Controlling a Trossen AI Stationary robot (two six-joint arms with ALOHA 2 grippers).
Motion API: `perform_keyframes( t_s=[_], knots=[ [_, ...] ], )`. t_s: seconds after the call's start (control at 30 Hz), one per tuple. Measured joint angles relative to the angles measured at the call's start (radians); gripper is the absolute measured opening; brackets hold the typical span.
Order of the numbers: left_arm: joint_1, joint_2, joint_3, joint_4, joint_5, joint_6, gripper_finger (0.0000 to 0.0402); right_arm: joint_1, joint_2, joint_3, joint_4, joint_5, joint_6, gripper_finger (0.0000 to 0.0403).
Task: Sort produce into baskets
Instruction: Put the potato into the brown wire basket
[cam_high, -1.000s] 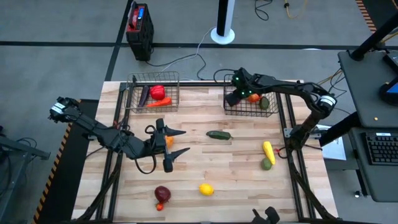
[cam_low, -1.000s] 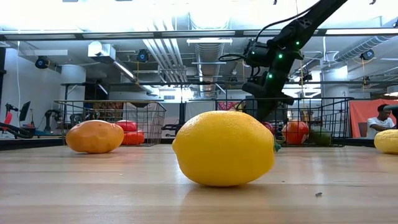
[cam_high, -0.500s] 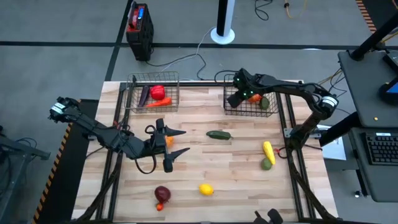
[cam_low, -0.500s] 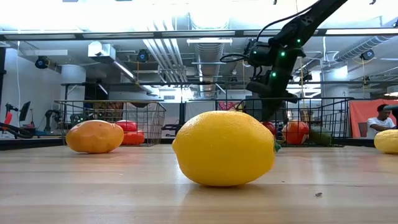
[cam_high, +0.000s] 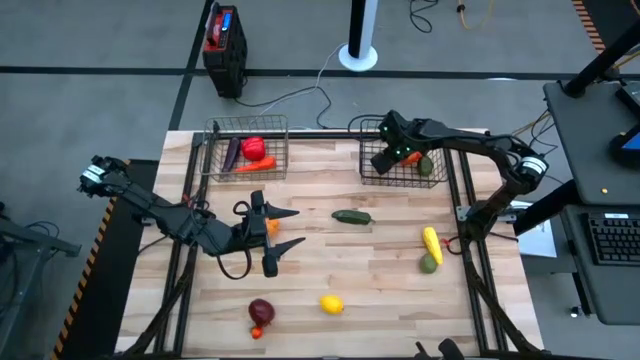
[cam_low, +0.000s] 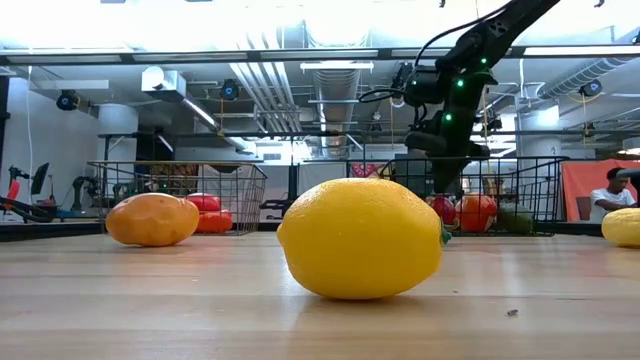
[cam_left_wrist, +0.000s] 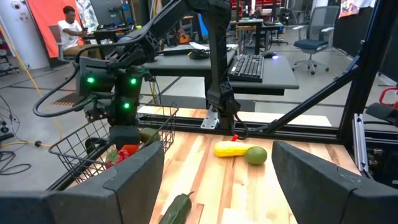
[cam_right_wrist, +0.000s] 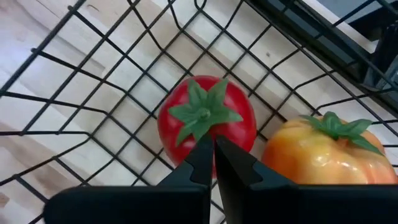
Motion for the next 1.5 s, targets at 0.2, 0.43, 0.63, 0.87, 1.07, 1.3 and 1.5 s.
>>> perform_keyframes(
  t_s=[0.2,0.43,0.63,0.87,1.07,1.3,1.5],
  knots=[
    [0.0,0.0,0.0,0.0,0.0,0.0,0.0279,0.0,-0.001,0.0,-0.007,0.0,0.008,0.0009],
    [0.0,0.0,0.0,0.0,0.0,0.0,0.0279,0.0,-0.035,0.018,-0.062,0.047,0.019,0.0009],
    [0.0,0.0,0.0,0.0,0.0,0.0,0.0279,-0.007,-0.081,0.037,-0.112,0.171,0.027,0.0009],
    [0.0,0.0,0.0,-0.001,0.003,-0.015,0.0279,-0.088,-0.082,0.005,-0.127,0.174,0.035,0.0009],
    [0.0,0.0,0.0,-0.003,0.006,-0.019,0.0279,-0.129,-0.081,-0.042,-0.056,0.2,0.03,0.0009],
    [0.0,0.0,0.0,-0.003,0.006,-0.019,0.0279,-0.158,-0.081,-0.062,0.014,0.199,0.027,0.0009],
    [0.0,0.0,0.0,-0.006,0.005,-0.018,0.0279,-0.162,-0.08,-0.081,0.0,0.198,0.027,0.0009]
  ],
)
